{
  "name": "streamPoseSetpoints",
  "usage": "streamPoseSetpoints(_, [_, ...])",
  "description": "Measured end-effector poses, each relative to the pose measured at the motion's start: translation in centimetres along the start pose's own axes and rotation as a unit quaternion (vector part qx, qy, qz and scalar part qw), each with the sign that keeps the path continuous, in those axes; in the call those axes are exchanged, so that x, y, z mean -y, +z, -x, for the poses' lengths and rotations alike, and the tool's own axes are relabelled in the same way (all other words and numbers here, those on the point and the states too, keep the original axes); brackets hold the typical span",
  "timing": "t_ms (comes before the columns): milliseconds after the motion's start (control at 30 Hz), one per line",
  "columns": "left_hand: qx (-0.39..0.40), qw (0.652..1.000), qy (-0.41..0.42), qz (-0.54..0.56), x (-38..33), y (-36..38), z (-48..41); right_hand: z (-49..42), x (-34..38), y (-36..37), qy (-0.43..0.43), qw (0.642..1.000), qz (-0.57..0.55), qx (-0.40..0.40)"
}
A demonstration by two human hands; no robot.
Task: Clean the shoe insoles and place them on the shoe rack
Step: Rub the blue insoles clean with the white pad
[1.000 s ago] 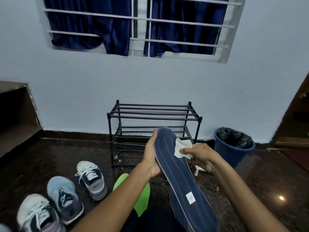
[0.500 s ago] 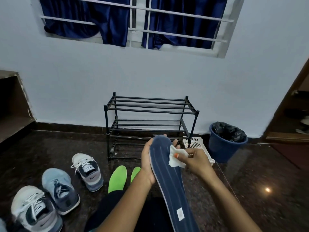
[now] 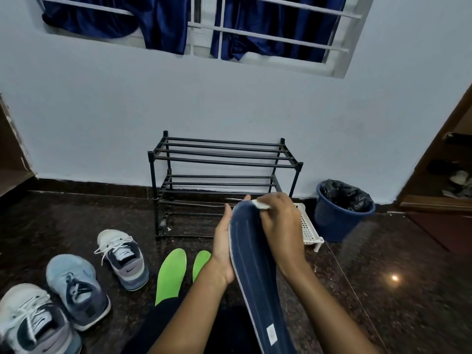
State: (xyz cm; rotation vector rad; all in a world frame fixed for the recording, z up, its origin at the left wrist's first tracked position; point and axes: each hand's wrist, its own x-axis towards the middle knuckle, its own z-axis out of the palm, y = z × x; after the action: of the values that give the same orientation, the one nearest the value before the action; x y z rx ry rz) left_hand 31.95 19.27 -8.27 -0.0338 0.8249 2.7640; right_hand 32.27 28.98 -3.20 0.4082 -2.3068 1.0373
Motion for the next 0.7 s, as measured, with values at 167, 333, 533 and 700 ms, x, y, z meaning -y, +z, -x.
streamPoseSetpoints(167, [-0.013, 1.000, 0.021, -0.013, -0.6, -1.1, -0.2, 1.0, -0.1, 3.0, -0.026, 0.995, 0.072, 0.069])
streamPoseSetpoints(333, [-0.025, 0.999, 0.029, 0.006, -1.4, -2.0, -0.2, 0.4, 0.2, 4.4, -0.014, 0.999, -0.002, 0.039])
streamPoseSetpoints(533, [-0.018, 0.998, 0.028, 0.044, -2.5, -2.4, -0.1, 0.4, 1.8, 5.7, -0.004, 0.997, -0.078, 0.006])
streamPoseSetpoints(700, [-0.043, 0.998, 0.034, 0.035, -2.2, -1.7, -0.1, 0.6, 1.7, 6.1, -0.024, 0.998, -0.060, 0.006])
